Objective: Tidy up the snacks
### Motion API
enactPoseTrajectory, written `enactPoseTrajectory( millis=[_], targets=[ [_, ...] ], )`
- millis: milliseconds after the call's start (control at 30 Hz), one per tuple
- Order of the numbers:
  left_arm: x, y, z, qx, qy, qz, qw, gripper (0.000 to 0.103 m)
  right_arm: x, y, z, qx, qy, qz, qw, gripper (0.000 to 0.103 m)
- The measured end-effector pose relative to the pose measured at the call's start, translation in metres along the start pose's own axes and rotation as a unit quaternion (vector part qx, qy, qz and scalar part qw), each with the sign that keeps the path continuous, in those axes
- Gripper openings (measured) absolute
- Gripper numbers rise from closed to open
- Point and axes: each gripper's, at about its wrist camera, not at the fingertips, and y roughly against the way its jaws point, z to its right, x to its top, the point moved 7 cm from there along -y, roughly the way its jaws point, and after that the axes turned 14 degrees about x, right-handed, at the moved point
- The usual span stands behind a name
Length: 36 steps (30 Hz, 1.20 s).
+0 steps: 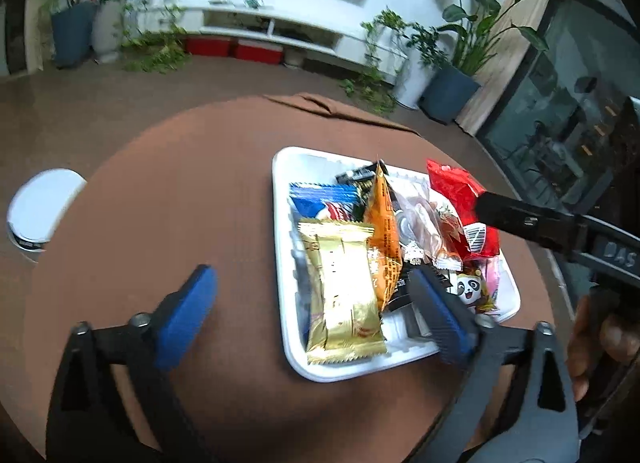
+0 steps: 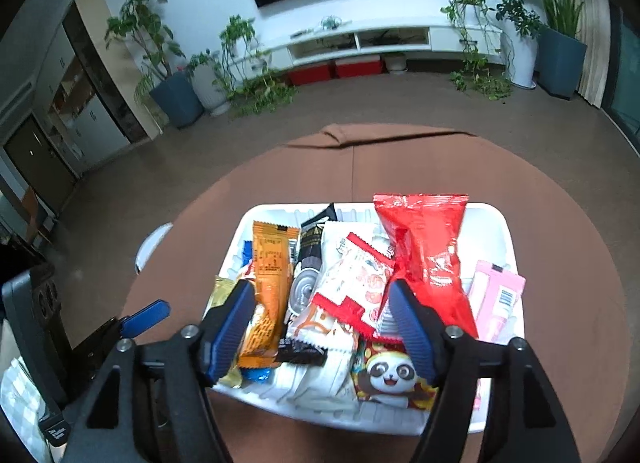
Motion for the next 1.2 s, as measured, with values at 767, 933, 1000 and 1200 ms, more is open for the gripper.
enactPoseTrajectory(
  millis=[767,933,1000,1200],
  targets=[
    [-0.069,0.203,0.019,0.187,0.007,0.142,0.9719,0.103,-0.078,0.267,-0.074,-0.082,0.168,0.357,0.915,0.103],
    [-0.094,0.205,0.039,0.151,-0.001,0.108,0.9826,0.103,-0.104,0.254,-0.072,-0.083,0.158,0.303,0.936,0.103],
    [-0.099,0.204,0.045,0.136,0.002,0.100,0.9856,0.103,-0.111,0.250,-0.067,-0.081,0.153,0.292,0.941,0.103],
    [-0.104,0.197,0.064,0.129,-0.018,0.092,0.9872,0.103,-0.128,0.243,-0.048,-0.091,0.123,0.257,0.954,0.103]
  ],
)
